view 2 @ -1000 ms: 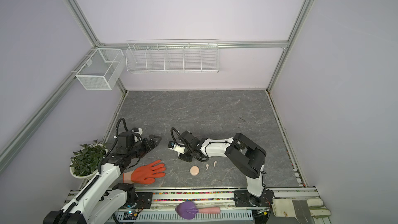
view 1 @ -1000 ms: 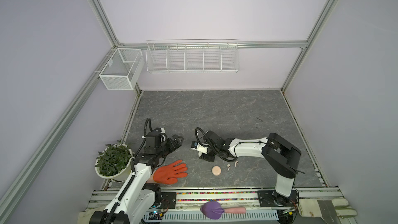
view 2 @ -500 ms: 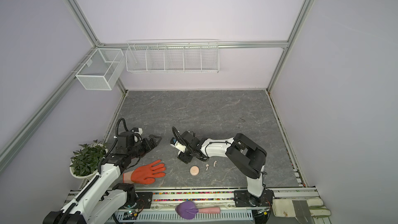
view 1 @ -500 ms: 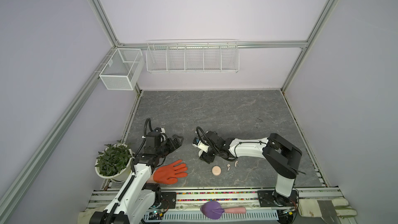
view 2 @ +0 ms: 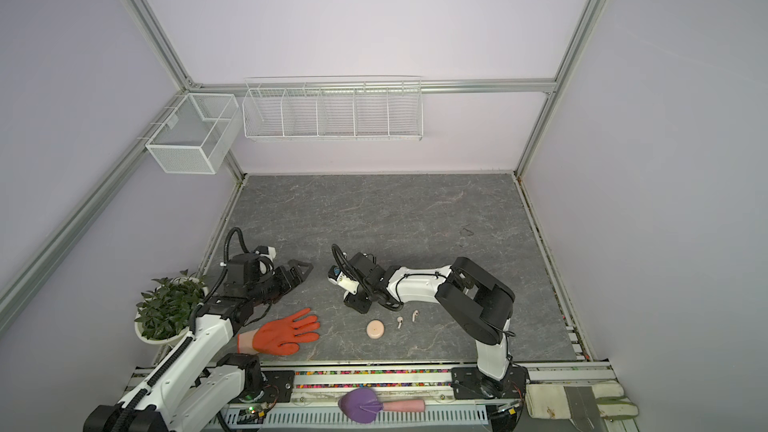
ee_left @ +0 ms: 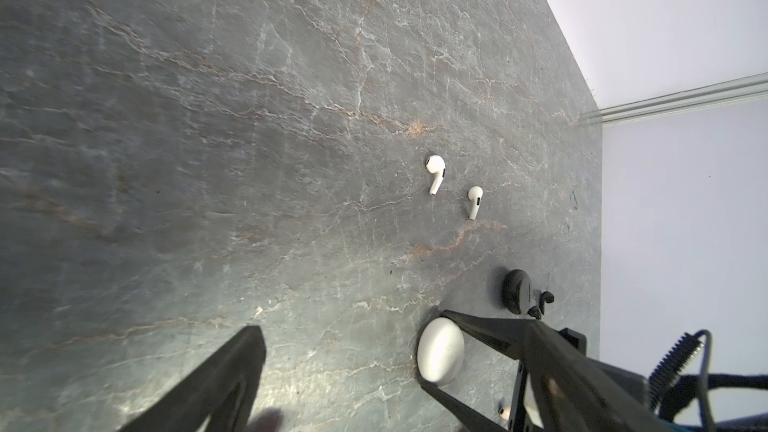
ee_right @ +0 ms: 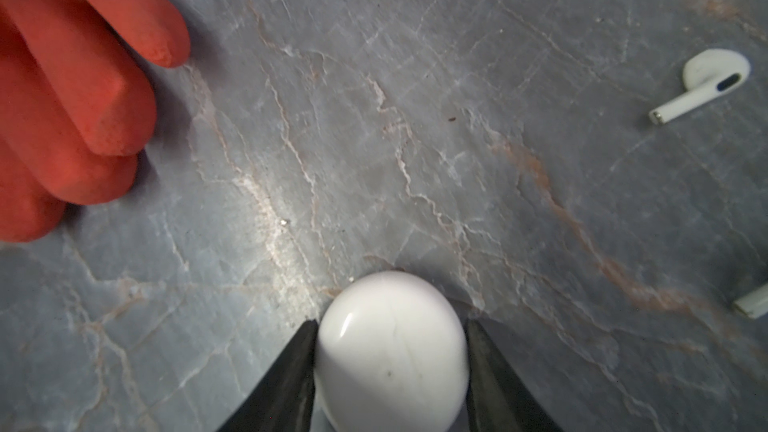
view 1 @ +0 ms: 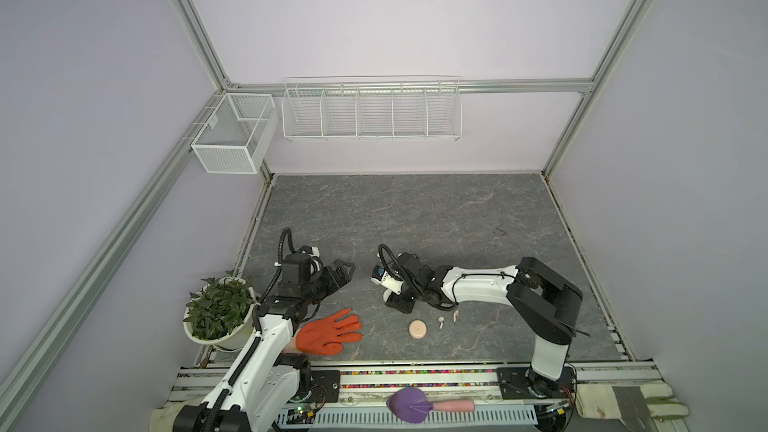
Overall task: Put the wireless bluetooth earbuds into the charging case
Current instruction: 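Lift the white case with the right gripper and carry it toward the left gripper, then close the left gripper on the white case held by the right gripper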
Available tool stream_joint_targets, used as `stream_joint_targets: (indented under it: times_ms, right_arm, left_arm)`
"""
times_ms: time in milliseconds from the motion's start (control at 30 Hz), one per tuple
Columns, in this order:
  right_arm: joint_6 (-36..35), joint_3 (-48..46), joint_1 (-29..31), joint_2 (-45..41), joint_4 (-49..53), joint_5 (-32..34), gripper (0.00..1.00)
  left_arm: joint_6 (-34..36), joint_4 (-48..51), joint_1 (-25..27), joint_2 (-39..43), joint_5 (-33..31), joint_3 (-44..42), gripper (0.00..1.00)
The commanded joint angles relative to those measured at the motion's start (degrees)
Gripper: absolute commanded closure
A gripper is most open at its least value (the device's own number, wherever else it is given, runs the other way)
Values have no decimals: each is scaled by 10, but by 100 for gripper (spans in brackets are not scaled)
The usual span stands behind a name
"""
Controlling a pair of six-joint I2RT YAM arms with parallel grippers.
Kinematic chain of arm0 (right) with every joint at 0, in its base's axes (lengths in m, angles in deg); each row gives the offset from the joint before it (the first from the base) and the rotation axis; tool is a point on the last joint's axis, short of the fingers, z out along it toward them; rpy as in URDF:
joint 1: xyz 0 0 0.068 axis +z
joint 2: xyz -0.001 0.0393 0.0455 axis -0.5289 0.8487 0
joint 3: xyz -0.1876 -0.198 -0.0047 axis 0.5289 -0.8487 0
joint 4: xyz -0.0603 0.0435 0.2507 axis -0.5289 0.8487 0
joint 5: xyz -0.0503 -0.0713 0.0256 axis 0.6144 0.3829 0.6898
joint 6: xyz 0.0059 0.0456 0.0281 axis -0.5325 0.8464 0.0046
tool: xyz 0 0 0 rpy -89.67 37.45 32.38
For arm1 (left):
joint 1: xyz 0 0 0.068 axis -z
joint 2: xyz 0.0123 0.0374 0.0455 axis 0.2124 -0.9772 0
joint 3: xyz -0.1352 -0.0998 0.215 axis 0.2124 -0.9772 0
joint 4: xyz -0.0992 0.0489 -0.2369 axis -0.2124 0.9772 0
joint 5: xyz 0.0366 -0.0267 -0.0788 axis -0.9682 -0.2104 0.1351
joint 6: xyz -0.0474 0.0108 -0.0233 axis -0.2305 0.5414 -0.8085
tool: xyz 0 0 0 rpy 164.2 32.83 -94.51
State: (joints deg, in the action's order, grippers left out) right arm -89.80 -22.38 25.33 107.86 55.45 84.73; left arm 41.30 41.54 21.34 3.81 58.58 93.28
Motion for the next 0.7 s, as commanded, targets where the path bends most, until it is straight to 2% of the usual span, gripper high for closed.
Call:
stream_joint_targets:
  times_ms: [0,167,367,533,667]
  right_arm:
    - [-42,-6,-15,-39,42,-24,55]
    - [-108,-28,-62,-106,16,-61,58]
    - [-182,-32,-104,-170,-8,-111,61]
    - [-198,-27,-112,-199,-6,-130,61]
    - [-186,-25,-111,-212,-7,-147,62]
  left_arm:
    - [15,8,3,0,33,4,5]
    - [-4,-35,15,13,120,-8,11]
    - [-66,-189,102,23,173,-44,14]
    - [-114,-336,131,-21,210,-54,18]
    - [-128,-398,141,-69,239,-38,26]
